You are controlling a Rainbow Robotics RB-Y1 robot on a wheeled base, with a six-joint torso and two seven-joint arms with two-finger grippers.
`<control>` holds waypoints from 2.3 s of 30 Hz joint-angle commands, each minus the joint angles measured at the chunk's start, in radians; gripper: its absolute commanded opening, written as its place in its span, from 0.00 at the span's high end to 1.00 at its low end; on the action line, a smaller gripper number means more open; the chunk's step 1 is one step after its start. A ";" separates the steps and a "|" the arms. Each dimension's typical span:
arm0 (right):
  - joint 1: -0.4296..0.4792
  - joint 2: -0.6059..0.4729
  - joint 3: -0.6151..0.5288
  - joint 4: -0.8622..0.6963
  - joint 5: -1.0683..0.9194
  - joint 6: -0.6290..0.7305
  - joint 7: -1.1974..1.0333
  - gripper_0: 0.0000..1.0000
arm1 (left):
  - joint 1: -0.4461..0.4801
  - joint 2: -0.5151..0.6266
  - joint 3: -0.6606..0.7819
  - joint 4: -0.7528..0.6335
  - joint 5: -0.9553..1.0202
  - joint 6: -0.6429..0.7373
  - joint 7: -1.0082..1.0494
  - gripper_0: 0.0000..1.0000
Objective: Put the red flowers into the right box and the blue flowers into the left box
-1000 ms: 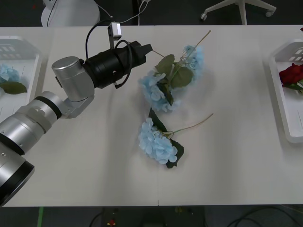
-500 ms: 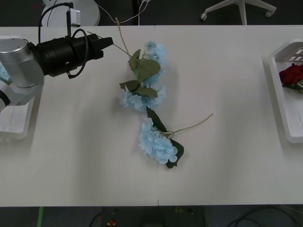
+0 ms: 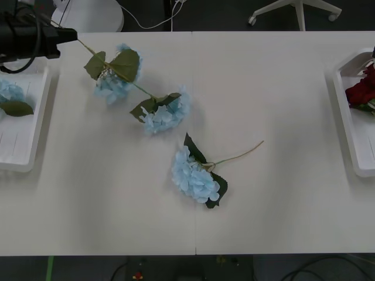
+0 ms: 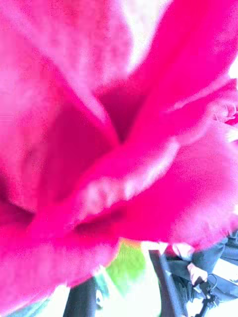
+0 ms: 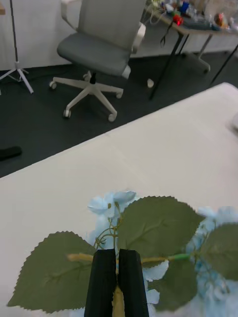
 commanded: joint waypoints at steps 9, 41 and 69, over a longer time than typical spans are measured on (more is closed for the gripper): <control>-0.045 -0.070 -0.055 -0.041 -0.147 0.007 0.160 0.05 | 0.036 0.161 0.385 -0.036 -0.421 0.510 -0.020 1.00; 0.024 -0.296 0.270 -1.344 -0.690 0.441 0.848 0.02 | 0.037 0.037 0.257 -0.046 -0.217 0.604 -0.020 0.00; 0.093 0.066 0.500 -1.264 -0.551 0.352 0.848 0.02 | 0.307 0.177 0.035 -0.057 0.703 0.535 -0.020 0.00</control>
